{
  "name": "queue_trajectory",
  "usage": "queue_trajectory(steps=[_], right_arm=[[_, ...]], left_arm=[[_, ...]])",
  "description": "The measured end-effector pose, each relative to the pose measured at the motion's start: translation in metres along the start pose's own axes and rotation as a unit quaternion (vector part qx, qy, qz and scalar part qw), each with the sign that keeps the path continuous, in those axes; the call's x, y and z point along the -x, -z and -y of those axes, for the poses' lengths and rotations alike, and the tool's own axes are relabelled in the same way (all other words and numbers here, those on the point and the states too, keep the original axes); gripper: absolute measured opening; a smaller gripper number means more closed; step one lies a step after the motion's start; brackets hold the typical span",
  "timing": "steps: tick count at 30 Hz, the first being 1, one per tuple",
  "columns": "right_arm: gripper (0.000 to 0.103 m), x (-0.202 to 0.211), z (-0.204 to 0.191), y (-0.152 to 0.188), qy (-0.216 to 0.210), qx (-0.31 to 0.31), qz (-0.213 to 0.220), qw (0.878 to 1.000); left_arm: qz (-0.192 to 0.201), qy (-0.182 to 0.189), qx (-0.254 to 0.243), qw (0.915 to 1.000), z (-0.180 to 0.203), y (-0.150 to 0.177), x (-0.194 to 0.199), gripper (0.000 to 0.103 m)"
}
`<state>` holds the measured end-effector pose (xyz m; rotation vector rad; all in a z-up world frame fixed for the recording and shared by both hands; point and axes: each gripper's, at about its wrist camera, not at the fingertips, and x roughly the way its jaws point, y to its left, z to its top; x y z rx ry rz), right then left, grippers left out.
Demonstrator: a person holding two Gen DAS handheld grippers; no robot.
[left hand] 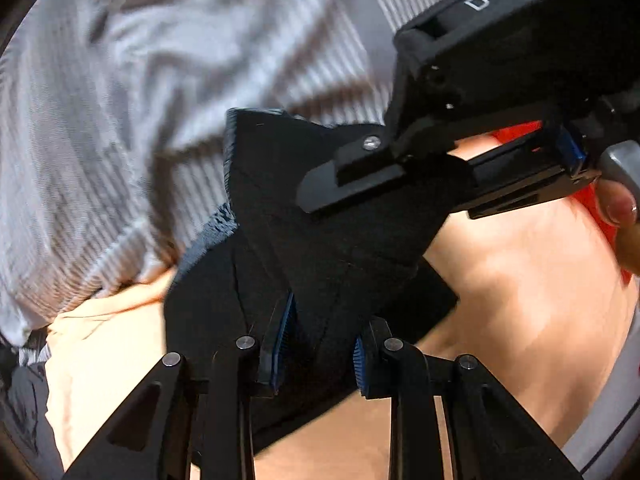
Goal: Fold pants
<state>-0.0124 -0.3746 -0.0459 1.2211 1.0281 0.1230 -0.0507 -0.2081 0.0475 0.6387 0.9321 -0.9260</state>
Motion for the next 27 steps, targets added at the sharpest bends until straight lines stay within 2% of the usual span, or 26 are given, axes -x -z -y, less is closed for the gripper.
queue_trajectory(steps=[3,5,7,9,11,12,14,15,17,18,21,24,27], right_arm=[[0.019,-0.005,0.046,0.010,-0.004,-0.040,-0.001,0.999],[0.019,-0.013,0.072,0.015,-0.012,-0.066,-0.001,0.998],[0.019,-0.017,0.085,0.018,-0.013,-0.080,0.004,0.997],[0.019,-0.019,0.096,0.020,-0.015,-0.095,0.009,0.995],[0.021,-0.018,0.100,0.020,-0.014,-0.104,0.008,0.994],[0.022,-0.017,0.098,0.017,-0.008,-0.103,0.008,0.995],[0.034,-0.014,0.087,0.016,0.020,-0.090,0.007,0.996],[0.036,-0.009,0.081,0.015,0.038,-0.082,0.010,0.996],[0.044,0.008,0.069,0.009,0.105,-0.054,0.032,0.992],[0.044,0.012,0.060,0.006,0.125,-0.032,0.045,0.991],[0.044,0.014,0.030,-0.012,0.139,0.017,0.065,0.988],[0.044,-0.006,0.004,-0.041,0.150,0.057,0.067,0.985],[0.044,-0.030,-0.010,-0.063,0.185,0.097,0.060,0.976]], left_arm=[[-0.037,-0.002,-0.026,0.9990,0.019,0.013,-0.026,0.028],[-0.048,-0.012,-0.040,0.9980,0.025,0.019,-0.034,0.030],[-0.058,-0.017,-0.047,0.9971,0.029,0.021,-0.038,0.043],[-0.066,-0.003,-0.038,0.9971,0.028,0.024,-0.037,0.055],[-0.072,0.005,-0.033,0.9969,0.027,0.025,-0.028,0.056],[-0.074,0.006,-0.033,0.9967,0.026,0.025,-0.024,0.056],[-0.076,0.010,-0.019,0.9969,0.019,0.027,-0.015,0.056],[-0.076,0.011,-0.005,0.9971,0.011,0.026,-0.011,0.056],[-0.071,0.000,0.020,0.9973,-0.007,0.022,-0.004,0.056],[-0.066,-0.010,0.033,0.9972,-0.016,0.020,-0.002,0.056],[-0.050,-0.042,0.081,0.9946,-0.053,0.010,-0.003,0.056],[-0.066,-0.064,0.131,0.9872,-0.083,0.007,-0.019,0.056],[-0.078,-0.070,0.167,0.9804,-0.101,0.010,-0.029,0.056]])
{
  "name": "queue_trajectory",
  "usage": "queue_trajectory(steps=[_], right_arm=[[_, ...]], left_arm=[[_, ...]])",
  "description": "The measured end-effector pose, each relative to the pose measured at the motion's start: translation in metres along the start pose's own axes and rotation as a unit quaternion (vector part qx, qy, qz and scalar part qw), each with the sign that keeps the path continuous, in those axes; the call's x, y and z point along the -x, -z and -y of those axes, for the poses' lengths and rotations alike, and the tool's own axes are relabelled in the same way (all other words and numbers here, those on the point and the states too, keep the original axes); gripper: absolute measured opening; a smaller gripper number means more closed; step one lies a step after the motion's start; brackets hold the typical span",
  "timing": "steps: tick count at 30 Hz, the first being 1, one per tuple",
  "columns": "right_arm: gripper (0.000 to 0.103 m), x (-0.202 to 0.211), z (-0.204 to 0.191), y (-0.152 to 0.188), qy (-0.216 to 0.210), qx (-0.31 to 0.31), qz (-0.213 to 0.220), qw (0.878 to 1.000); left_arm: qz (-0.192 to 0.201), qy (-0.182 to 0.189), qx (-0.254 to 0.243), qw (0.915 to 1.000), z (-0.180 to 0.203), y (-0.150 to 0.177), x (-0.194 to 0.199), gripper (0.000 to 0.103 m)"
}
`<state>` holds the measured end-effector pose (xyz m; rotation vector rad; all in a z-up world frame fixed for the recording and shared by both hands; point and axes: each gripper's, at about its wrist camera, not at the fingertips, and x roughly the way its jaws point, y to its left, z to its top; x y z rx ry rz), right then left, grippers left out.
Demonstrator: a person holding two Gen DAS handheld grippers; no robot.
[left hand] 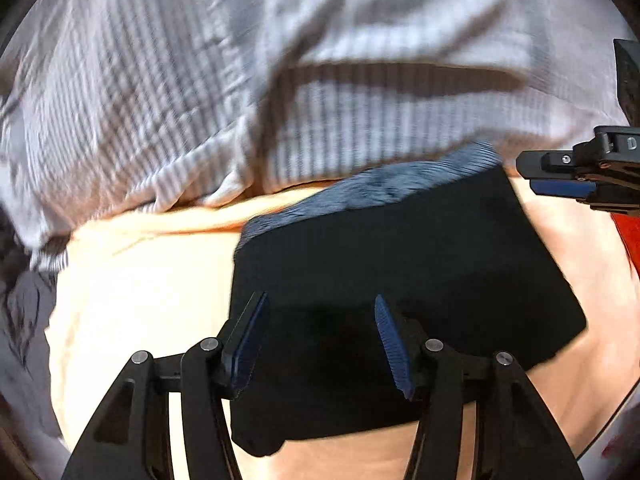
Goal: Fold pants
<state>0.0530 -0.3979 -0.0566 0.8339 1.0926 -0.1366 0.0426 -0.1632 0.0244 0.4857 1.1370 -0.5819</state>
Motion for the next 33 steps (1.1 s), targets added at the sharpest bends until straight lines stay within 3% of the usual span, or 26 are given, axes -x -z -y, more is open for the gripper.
queue_trajectory(steps=[4,6,7,10,13,17,21,27,31,33], right_arm=[[0.044,-0.023,-0.004,-0.015,0.040,0.032,-0.013,0.999],[0.029,-0.030,-0.004,-0.019,0.032,0.027,-0.029,0.999],[0.014,-0.030,-0.004,-0.019,0.029,0.024,-0.038,0.999],[0.006,-0.018,0.005,-0.015,0.013,0.018,-0.044,0.999],[0.005,-0.006,0.006,-0.010,0.023,0.022,-0.044,0.999],[0.004,-0.003,0.013,0.006,0.073,0.046,-0.056,0.995],[0.000,-0.013,0.046,0.018,0.107,-0.009,-0.079,0.991],[0.002,0.016,0.046,0.035,0.088,-0.052,-0.056,0.993],[0.003,0.035,0.015,0.051,0.064,-0.027,-0.034,0.997],[0.010,0.030,-0.001,0.061,0.050,-0.011,-0.043,0.998]], left_arm=[[-0.015,-0.007,0.019,0.9997,-0.013,0.000,-0.015,0.056],[-0.020,-0.006,0.027,0.9994,-0.018,0.002,-0.019,0.056],[-0.024,-0.005,0.031,0.9992,-0.020,0.002,-0.022,0.056],[-0.035,-0.002,0.042,0.9985,-0.030,0.003,-0.029,0.056],[-0.050,0.005,0.045,0.9978,-0.028,0.008,-0.034,0.056],[-0.062,0.017,0.032,0.9974,-0.018,0.019,-0.043,0.056],[-0.052,0.009,0.024,0.9983,-0.008,0.027,-0.048,0.056],[-0.055,0.018,0.036,0.9977,-0.012,0.029,-0.052,0.057],[-0.059,0.016,0.039,0.9974,-0.011,0.028,-0.049,0.057],[-0.059,0.016,0.041,0.9973,-0.013,0.028,-0.052,0.057]])
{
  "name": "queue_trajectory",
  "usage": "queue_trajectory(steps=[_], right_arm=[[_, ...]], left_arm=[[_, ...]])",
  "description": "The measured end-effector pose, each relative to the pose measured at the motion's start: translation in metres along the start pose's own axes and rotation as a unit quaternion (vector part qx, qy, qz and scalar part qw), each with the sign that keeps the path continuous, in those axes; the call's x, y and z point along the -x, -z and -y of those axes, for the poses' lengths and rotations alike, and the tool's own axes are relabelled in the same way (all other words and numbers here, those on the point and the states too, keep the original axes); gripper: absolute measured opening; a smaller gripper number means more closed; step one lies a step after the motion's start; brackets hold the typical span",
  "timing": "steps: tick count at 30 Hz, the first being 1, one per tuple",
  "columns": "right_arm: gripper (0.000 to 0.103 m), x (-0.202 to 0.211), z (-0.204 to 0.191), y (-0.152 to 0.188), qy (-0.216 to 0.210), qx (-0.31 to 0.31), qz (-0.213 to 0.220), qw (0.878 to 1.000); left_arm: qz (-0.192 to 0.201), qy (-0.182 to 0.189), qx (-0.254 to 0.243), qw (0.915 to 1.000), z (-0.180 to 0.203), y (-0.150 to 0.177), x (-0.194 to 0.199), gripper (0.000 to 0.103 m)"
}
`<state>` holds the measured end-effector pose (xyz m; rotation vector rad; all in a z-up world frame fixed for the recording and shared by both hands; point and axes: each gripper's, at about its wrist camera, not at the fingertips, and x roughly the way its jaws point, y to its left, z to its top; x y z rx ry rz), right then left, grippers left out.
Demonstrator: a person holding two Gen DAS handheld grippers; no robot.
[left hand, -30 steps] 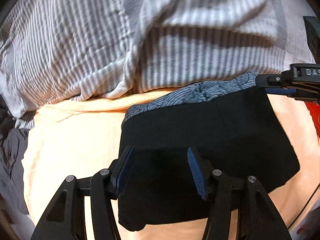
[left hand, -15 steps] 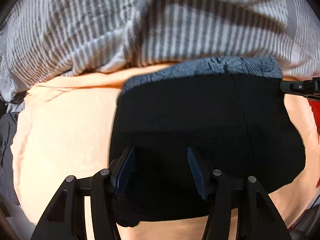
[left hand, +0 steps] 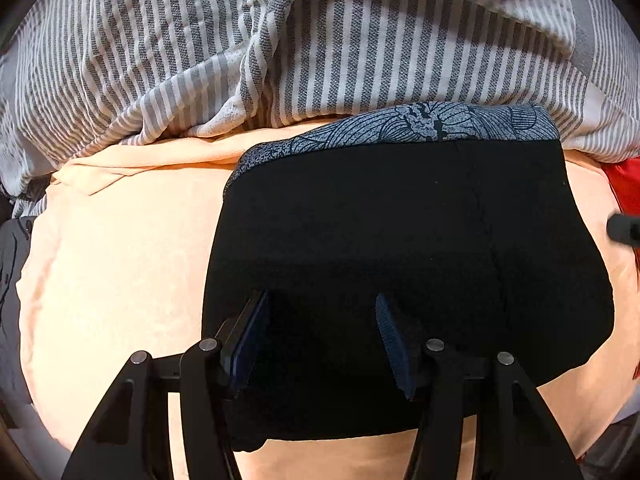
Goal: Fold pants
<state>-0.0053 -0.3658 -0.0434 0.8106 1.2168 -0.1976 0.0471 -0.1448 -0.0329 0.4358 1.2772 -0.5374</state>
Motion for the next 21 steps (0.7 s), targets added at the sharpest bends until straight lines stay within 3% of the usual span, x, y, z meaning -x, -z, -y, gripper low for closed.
queue_trajectory(steps=[2,5,21], right_arm=[[0.021,-0.012,-0.011,0.009,0.005,0.016,-0.011,1.000],[0.020,-0.028,-0.010,0.019,0.027,0.016,-0.026,0.999],[0.020,-0.028,0.004,0.035,0.031,-0.007,-0.025,0.999]], left_arm=[[0.001,-0.001,-0.001,1.0000,0.000,0.001,0.001,0.057],[-0.004,0.000,0.003,1.0000,-0.003,0.000,0.001,0.078],[-0.019,0.024,0.010,0.9995,-0.001,0.005,0.004,0.079]])
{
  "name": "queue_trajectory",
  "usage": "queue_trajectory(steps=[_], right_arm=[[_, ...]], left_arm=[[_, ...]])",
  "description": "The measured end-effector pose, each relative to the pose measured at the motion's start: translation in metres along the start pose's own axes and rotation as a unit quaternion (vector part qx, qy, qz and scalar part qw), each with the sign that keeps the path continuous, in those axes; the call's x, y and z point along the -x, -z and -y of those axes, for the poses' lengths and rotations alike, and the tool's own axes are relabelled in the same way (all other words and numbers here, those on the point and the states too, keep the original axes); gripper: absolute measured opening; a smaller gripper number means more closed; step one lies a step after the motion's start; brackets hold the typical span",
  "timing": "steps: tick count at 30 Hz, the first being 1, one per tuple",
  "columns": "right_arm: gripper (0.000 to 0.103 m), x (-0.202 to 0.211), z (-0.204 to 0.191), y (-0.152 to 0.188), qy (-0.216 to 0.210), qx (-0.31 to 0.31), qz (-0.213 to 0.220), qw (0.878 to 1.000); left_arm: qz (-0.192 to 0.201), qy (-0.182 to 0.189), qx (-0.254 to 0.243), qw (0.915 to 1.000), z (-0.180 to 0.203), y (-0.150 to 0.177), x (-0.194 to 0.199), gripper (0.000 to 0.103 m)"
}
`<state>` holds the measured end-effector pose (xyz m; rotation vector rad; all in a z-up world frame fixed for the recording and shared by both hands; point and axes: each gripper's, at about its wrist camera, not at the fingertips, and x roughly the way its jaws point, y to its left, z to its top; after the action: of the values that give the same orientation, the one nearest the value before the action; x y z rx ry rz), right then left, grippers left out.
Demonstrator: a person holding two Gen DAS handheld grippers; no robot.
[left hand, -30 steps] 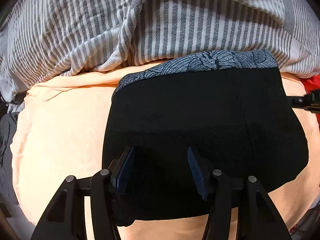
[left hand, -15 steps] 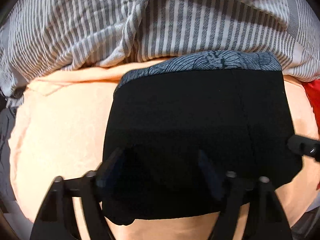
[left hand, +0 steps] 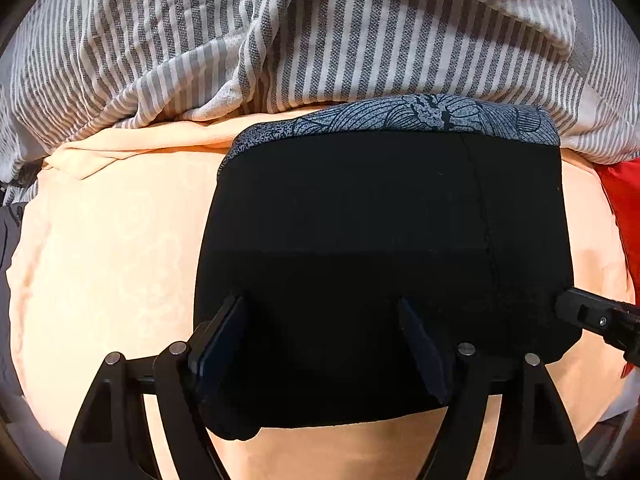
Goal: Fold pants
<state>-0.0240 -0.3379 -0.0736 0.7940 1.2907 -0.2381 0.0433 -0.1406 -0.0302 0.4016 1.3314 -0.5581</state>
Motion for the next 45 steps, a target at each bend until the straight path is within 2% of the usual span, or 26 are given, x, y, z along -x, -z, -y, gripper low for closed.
queue_trajectory(steps=[8,30,45], right_arm=[[0.020,0.003,-0.004,0.006,0.014,0.013,-0.004,1.000],[0.020,0.000,0.000,0.003,0.005,0.016,-0.022,1.000],[0.023,-0.005,0.002,0.006,0.004,0.015,-0.019,1.000]], left_arm=[[-0.004,0.004,0.001,1.0000,-0.003,-0.001,0.002,0.079],[-0.016,0.003,-0.007,0.9999,-0.005,-0.014,-0.009,0.081],[-0.024,0.010,-0.006,0.9996,-0.009,-0.015,-0.021,0.081]])
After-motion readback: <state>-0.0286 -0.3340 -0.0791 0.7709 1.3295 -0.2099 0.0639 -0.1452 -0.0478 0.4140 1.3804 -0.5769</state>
